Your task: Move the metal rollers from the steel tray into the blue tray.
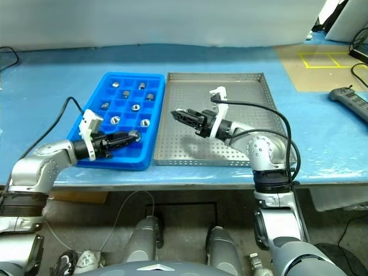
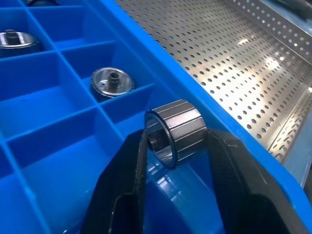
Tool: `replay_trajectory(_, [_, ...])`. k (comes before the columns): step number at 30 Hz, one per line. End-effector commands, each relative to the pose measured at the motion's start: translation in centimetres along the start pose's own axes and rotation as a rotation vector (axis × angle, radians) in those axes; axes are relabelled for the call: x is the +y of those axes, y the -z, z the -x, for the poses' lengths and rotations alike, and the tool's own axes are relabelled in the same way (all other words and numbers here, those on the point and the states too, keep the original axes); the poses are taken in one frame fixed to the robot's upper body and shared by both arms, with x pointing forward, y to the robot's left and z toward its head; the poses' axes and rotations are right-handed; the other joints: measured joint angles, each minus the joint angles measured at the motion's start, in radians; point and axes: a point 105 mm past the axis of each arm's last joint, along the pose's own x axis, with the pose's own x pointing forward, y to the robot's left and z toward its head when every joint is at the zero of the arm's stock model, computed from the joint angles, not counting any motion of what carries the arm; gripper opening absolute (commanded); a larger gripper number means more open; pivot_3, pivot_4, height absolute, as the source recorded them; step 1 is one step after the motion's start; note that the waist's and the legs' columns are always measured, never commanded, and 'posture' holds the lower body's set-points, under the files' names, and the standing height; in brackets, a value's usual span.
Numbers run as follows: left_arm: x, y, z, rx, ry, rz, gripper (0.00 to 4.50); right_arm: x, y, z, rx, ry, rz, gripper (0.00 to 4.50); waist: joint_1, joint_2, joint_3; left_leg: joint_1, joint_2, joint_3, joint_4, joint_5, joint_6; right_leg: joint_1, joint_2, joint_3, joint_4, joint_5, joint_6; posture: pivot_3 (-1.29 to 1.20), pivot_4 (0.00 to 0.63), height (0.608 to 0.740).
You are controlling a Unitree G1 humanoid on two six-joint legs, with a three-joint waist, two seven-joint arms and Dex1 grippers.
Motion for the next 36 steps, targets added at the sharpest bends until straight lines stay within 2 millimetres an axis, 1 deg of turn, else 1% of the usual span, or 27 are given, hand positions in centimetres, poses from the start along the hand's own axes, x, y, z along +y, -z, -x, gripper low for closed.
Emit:
replay_trajectory(1, [1.0,-1.9,0.9,-0.044,-0.062,-0.048,1.46,0.8,0.1,-0.1,0.008,-0.033,0.034,1.77,0.001,0.0,0.0,0.0,0.0,0.0,0.0,0.0,0.0,0.0,0.0,0.0,0.0,0.0,0.0,0.04,0.15,0.74])
replay_trajectory(4, [1.6,-2.2,0.5,-0.07,-0.103,-0.011,1.46,0.5,0.2,-0.2,0.017,-0.018,0.04,1.77,0.007,0.0,0.0,0.0,0.0,0.0,0.001,0.0,0.0,0.0,-0.001,0.0,0.0,0.0,0.0,0.03,0.15,0.74])
replay_trajectory(8, [1.6,-0.8,0.0,-0.012,-0.115,-0.001,1.46,0.2,0.0,-0.1,0.016,-0.006,0.043,1.77,0.017,0.0,0.0,0.001,0.0,0.0,0.001,0.0,0.0,0.0,-0.001,0.0,0.002,0.0,0.0,0.03,0.15,0.74])
replay_trajectory(12, [1.8,-0.9,-0.7,-0.028,-0.131,0.01,1.46,-0.2,0.1,-0.1,0.02,0.018,0.044,1.77,0.018,0.0,0.0,0.001,0.0,0.0,0.001,0.001,-0.001,0.0,-0.001,0.0,0.003,0.0,0.0,0.03,0.15,0.74])
replay_trajectory(14, [1.8,-0.6,-0.8,-0.016,-0.129,0.006,1.46,-0.2,0.0,-0.1,0.019,0.022,0.045,1.77,0.019,0.0,0.0,0.001,0.0,0.0,0.002,0.001,-0.001,0.0,-0.001,0.0,0.004,0.0,0.0,0.03,0.15,0.74])
replay_trajectory(16, [2.1,-0.3,-0.8,-0.01,-0.147,0.005,2.19,-0.3,-0.1,-0.1,0.018,0.029,0.048,1.77,0.018,0.0,0.0,0.001,0.0,0.0,0.002,0.001,-0.001,0.0,-0.001,0.0,0.005,0.0,0.0,0.02,0.15,0.74])
replay_trajectory(17, [2.3,-0.3,-0.8,-0.015,-0.158,0.004,2.46,-0.3,-0.1,-0.1,0.016,0.031,0.049,1.77,0.018,0.0,0.0,0.001,0.0,0.0,0.002,0.001,-0.001,0.0,-0.001,0.0,0.005,0.0,0.0,0.02,0.15,0.74])
replay_trajectory(20, [3.0,-0.8,-0.9,-0.042,-0.191,0.024,3.47,-0.4,-0.4,0.0,0.008,0.036,0.048,1.77,0.019,0.0,0.0,0.002,0.0,0.0,0.002,0.001,-0.002,0.0,-0.001,0.001,0.007,0.0,0.0,0.02,0.15,0.74])
replay_trajectory(21, [3.1,-1.0,-0.9,-0.047,-0.189,0.027,3.47,-0.4,-0.4,0.0,0.007,0.037,0.047,1.77,0.019,0.0,0.0,0.002,0.0,0.0,0.002,0.002,-0.002,0.0,-0.001,0.001,0.007,0.0,0.0,0.02,0.15,0.74])
replay_trajectory(22, [3.0,-1.3,-0.9,-0.055,-0.182,0.023,3.47,-0.4,-0.4,0.0,0.006,0.034,0.047,1.77,0.018,0.0,0.0,0.002,0.0,0.0,0.003,0.002,-0.003,0.0,-0.001,0.001,0.008,0.0,0.0,0.02,0.15,0.74])
replay_trajectory(24, [2.6,-3.1,-0.8,-0.102,-0.153,0.015,3.47,0.0,-0.4,0.1,0.014,0.015,0.046,1.77,0.019,0.0,0.0,0.002,0.0,0.0,0.003,0.002,-0.003,0.0,-0.001,0.001,0.009,0.0,0.0,0.02,0.15,0.74])
replay_trajectory(25, [2.0,-4.3,-0.6,-0.139,-0.114,0.015,3.47,0.4,-0.4,0.1,0.019,-0.012,0.04,1.77,0.019,0.0,0.0,0.002,0.0,-0.001,0.003,0.002,-0.003,0.0,-0.001,0.001,0.009,0.0,0.0,0.02,0.15,0.74])
replay_trajectory(26, [1.6,-5.1,-0.5,-0.162,-0.086,0.016,3.47,0.8,-0.4,0.2,0.023,-0.032,0.035,1.77,0.02,-0.001,0.0,0.002,0.0,-0.001,0.003,0.002,-0.003,0.0,-0.001,0.001,0.009,0.0,0.0,0.02,0.15,0.74])
replay_trajectory(28, [0.6,-7.6,0.4,-0.24,-0.011,0.021,3.47,2.1,-0.9,0.2,0.009,-0.128,-0.029,1.77,0.02,-0.001,0.0,0.002,0.0,-0.001,0.004,0.002,-0.003,-0.001,-0.001,0.001,0.009,0.0,0.0,0.03,0.15,0.74])
replay_trajectory(30, [0.1,-9.1,1.3,-0.289,0.033,0.015,3.47,2.9,-0.8,0.0,0.024,-0.192,-0.056,1.77,0.019,-0.001,0.0,0.002,0.0,-0.001,0.004,0.002,-0.003,-0.001,-0.001,0.001,0.009,0.0,-0.001,0.03,0.15,0.74])
replay_trajectory(32, [-0.4,-7.5,2.3,-0.218,0.061,-0.06,3.47,2.7,0.6,-0.9,0.096,-0.18,-0.029,1.77,0.015,-0.001,-0.001,0.002,0.0,-0.001,0.004,0.002,-0.003,-0.001,-0.001,0.001,0.01,0.0,-0.001,0.04,0.15,0.74])
replay_trajectory(34, [-0.6,-5.9,3.4,-0.153,0.071,-0.091,3.47,3.1,1.3,-1.8,0.124,-0.208,-0.026,1.77,0.006,0.0,-0.002,0.003,0.0,0.0,0.002,0.002,-0.002,-0.001,-0.001,0.002,0.009,-0.001,-0.001,0.06,0.15,0.74])
replay_trajectory(36, [-0.6,-5.3,4.4,-0.141,0.072,-0.095,3.47,3.4,1.7,-2.9,0.137,-0.226,-0.006,1.77,0.01,0.001,-0.002,0.004,0.0,0.0,0.0,0.002,-0.003,-0.002,-0.001,0.001,0.009,-0.002,-0.003,0.08,0.15,0.74])
